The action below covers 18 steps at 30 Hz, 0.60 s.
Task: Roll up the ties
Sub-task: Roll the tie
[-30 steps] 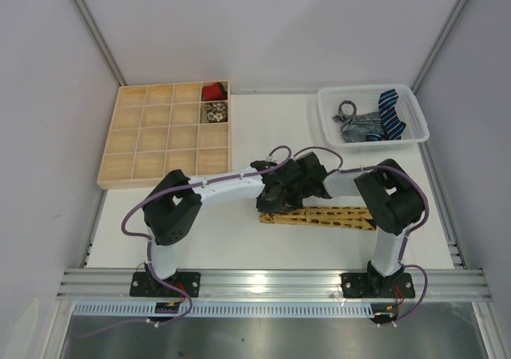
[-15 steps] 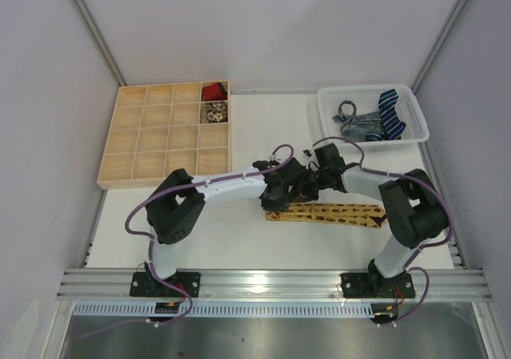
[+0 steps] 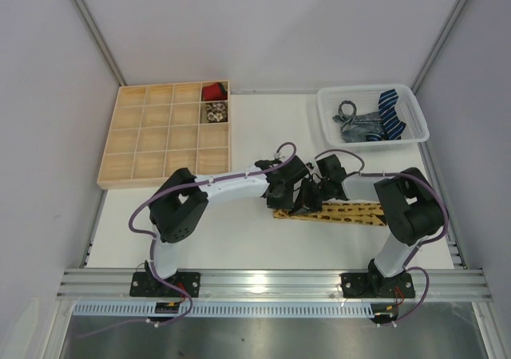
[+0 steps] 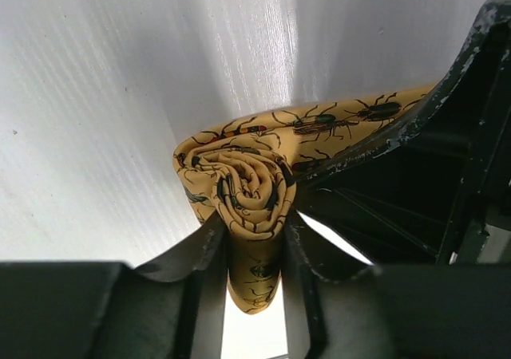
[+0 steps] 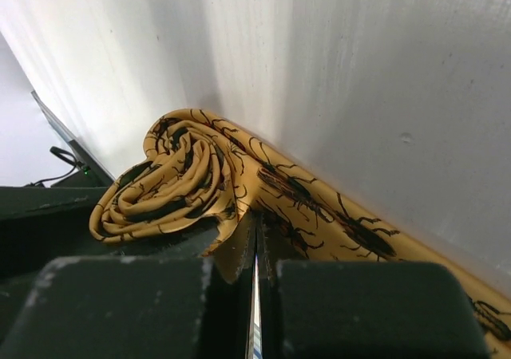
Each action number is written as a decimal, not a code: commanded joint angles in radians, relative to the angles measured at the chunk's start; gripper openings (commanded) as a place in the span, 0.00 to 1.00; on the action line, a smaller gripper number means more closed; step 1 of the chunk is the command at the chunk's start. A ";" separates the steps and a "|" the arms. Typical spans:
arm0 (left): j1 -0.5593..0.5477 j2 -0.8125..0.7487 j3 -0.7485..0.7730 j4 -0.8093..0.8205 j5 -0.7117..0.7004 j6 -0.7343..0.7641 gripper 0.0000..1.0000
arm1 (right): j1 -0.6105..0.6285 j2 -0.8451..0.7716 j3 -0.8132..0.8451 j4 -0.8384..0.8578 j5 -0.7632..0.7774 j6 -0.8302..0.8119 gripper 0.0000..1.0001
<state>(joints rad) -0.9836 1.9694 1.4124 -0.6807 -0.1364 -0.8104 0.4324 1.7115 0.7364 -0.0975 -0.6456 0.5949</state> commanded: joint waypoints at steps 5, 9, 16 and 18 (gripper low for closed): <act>-0.029 0.140 -0.013 0.006 0.032 -0.013 0.47 | 0.000 0.043 -0.028 0.032 0.055 -0.009 0.00; -0.030 0.131 -0.010 -0.011 0.017 -0.015 0.57 | -0.004 0.027 -0.019 0.002 0.073 -0.023 0.00; -0.032 0.085 0.016 -0.063 -0.034 -0.004 0.62 | -0.012 0.017 -0.014 -0.007 0.070 -0.032 0.00; -0.032 0.071 0.034 -0.094 -0.058 0.000 0.62 | -0.014 0.017 -0.014 -0.005 0.069 -0.035 0.00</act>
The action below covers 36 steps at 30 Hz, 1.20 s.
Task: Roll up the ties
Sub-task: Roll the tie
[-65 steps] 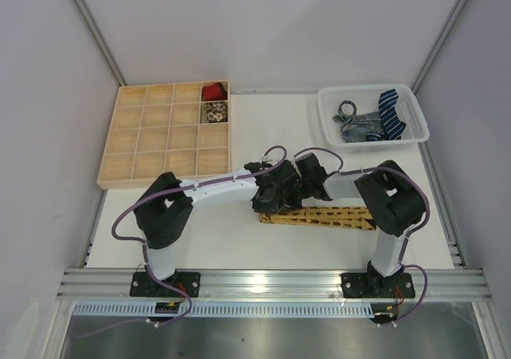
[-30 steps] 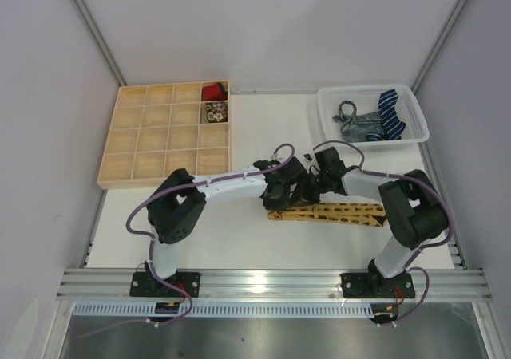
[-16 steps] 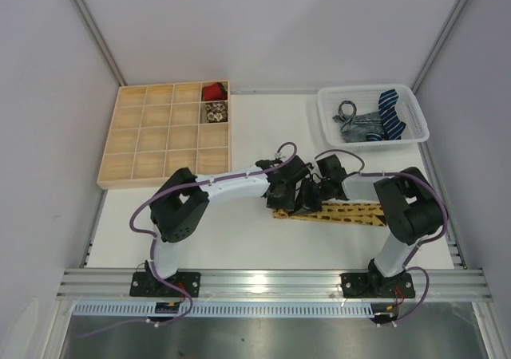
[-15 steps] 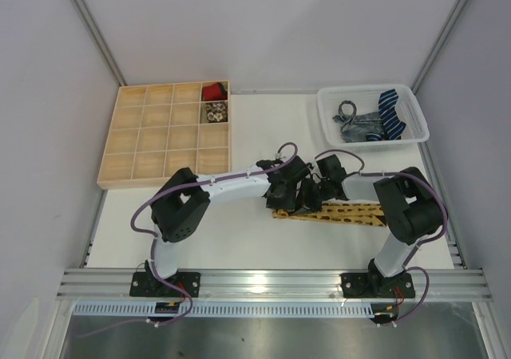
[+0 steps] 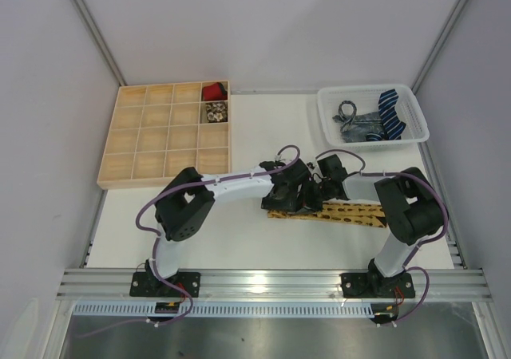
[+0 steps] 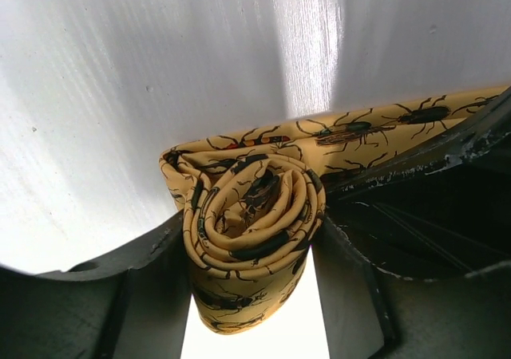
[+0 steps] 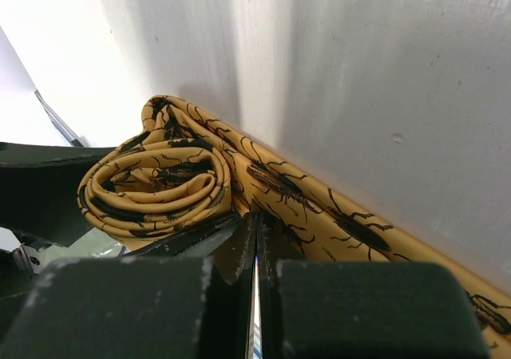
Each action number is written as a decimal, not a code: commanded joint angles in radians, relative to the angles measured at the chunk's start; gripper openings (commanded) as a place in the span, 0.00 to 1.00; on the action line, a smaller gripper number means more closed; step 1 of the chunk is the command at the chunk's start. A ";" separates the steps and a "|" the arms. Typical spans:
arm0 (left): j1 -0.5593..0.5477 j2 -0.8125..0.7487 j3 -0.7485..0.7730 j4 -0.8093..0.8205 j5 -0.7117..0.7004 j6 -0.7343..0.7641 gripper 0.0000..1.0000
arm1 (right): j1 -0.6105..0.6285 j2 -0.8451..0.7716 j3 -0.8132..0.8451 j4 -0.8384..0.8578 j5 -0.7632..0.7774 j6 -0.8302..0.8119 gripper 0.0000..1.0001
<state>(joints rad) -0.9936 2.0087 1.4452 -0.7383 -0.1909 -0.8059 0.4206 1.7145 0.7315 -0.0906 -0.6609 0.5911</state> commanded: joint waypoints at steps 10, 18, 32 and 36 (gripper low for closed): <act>-0.020 -0.031 0.003 -0.082 -0.055 0.013 0.63 | -0.002 0.013 0.009 -0.021 0.080 -0.037 0.00; -0.005 -0.018 0.024 -0.098 -0.077 0.013 0.22 | 0.000 0.008 0.011 -0.024 0.076 -0.042 0.00; 0.075 -0.131 -0.063 -0.078 -0.102 0.024 0.00 | 0.010 0.019 -0.020 -0.031 0.096 -0.063 0.00; 0.079 -0.105 -0.028 -0.087 -0.108 0.033 0.00 | 0.030 0.022 -0.014 -0.023 0.083 -0.053 0.00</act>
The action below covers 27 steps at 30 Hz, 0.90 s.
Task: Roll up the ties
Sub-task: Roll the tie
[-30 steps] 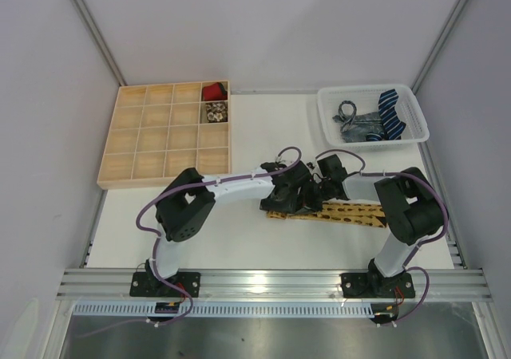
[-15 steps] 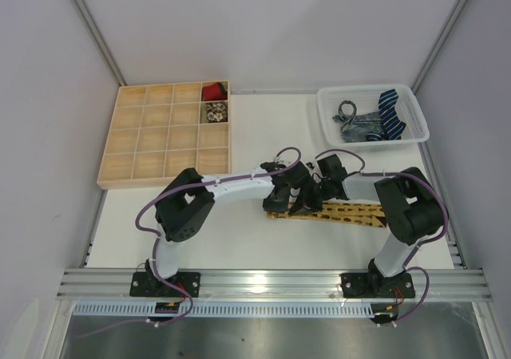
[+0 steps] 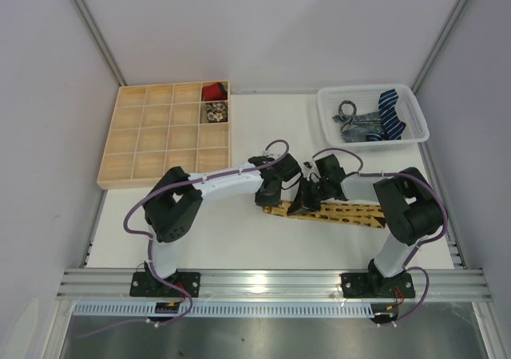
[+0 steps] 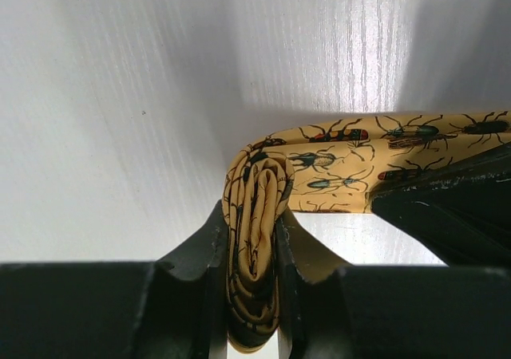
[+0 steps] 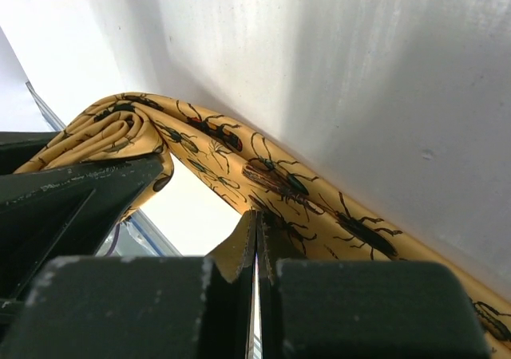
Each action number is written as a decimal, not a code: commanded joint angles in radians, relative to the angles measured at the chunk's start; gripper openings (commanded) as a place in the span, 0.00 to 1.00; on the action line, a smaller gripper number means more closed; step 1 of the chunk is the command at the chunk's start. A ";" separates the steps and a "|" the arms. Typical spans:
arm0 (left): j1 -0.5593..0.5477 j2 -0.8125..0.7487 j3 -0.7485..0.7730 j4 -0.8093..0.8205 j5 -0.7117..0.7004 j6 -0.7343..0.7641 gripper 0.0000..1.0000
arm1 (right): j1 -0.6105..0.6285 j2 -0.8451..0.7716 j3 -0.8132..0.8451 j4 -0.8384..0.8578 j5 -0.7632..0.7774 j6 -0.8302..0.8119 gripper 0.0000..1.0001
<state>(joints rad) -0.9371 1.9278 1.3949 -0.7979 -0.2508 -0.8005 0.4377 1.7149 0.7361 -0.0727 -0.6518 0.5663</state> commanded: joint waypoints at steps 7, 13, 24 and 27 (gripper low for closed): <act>0.026 -0.015 0.056 -0.024 -0.018 0.064 0.00 | 0.003 -0.052 0.040 -0.087 0.035 -0.036 0.00; 0.026 -0.084 -0.025 0.061 0.054 0.090 0.01 | -0.045 -0.054 0.160 -0.108 -0.025 -0.010 0.00; 0.026 -0.067 -0.025 0.046 0.062 0.076 0.00 | -0.014 0.181 0.299 0.059 -0.059 0.103 0.00; 0.026 -0.047 0.003 0.020 0.051 0.084 0.01 | 0.015 0.219 0.332 0.047 -0.035 0.093 0.00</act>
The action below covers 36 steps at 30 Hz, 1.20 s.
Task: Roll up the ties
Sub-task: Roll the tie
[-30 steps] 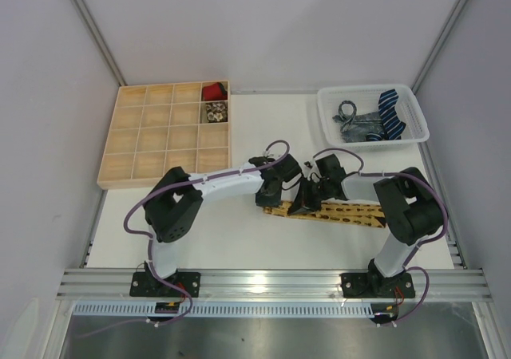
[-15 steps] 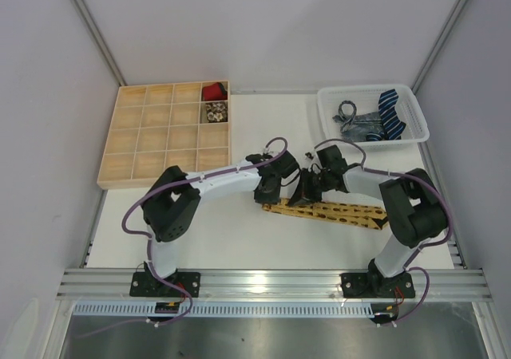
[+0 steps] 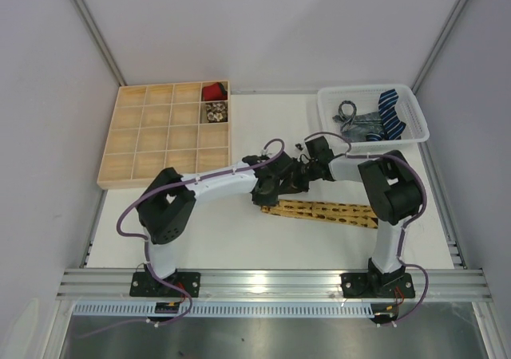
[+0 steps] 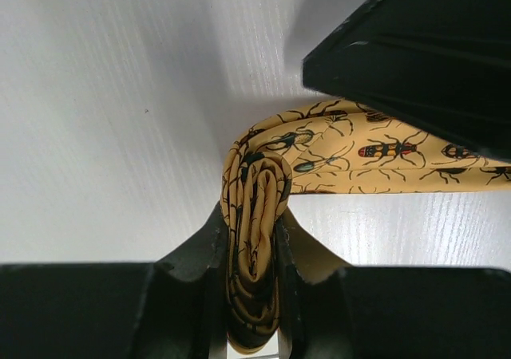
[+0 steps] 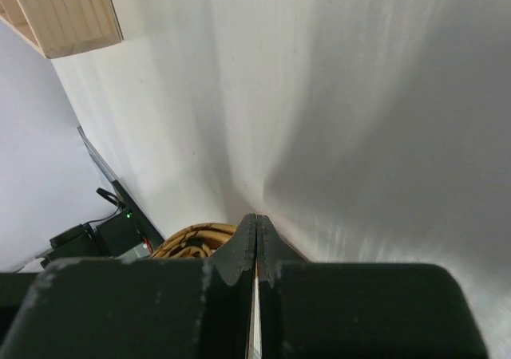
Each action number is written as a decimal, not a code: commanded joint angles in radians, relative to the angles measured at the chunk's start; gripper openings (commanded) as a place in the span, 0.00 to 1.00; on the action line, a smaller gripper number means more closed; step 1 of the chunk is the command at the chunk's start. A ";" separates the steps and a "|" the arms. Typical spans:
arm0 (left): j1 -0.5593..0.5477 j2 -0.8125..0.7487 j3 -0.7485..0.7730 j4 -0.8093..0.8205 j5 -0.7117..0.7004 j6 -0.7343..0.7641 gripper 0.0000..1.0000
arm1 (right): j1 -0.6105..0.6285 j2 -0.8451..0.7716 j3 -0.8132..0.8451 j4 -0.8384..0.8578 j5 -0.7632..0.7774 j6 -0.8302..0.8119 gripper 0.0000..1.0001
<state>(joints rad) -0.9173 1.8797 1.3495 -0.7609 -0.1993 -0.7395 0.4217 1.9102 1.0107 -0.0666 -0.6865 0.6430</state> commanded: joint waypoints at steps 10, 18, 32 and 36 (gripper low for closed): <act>0.008 0.096 0.140 -0.101 -0.031 0.043 0.00 | 0.098 0.020 -0.096 0.186 -0.039 0.090 0.00; 0.009 0.076 0.119 -0.091 -0.020 0.060 0.00 | 0.049 -0.004 -0.051 0.110 -0.013 0.034 0.00; 0.009 0.099 0.128 -0.110 0.014 0.060 0.00 | 0.042 -0.115 -0.125 0.096 0.005 0.061 0.00; 0.009 0.091 0.131 -0.120 0.006 0.058 0.10 | 0.046 -0.160 -0.167 0.096 -0.016 0.070 0.00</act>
<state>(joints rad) -0.9138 1.9774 1.4460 -0.8574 -0.1970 -0.6971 0.4664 1.8145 0.8669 0.0193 -0.6903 0.6998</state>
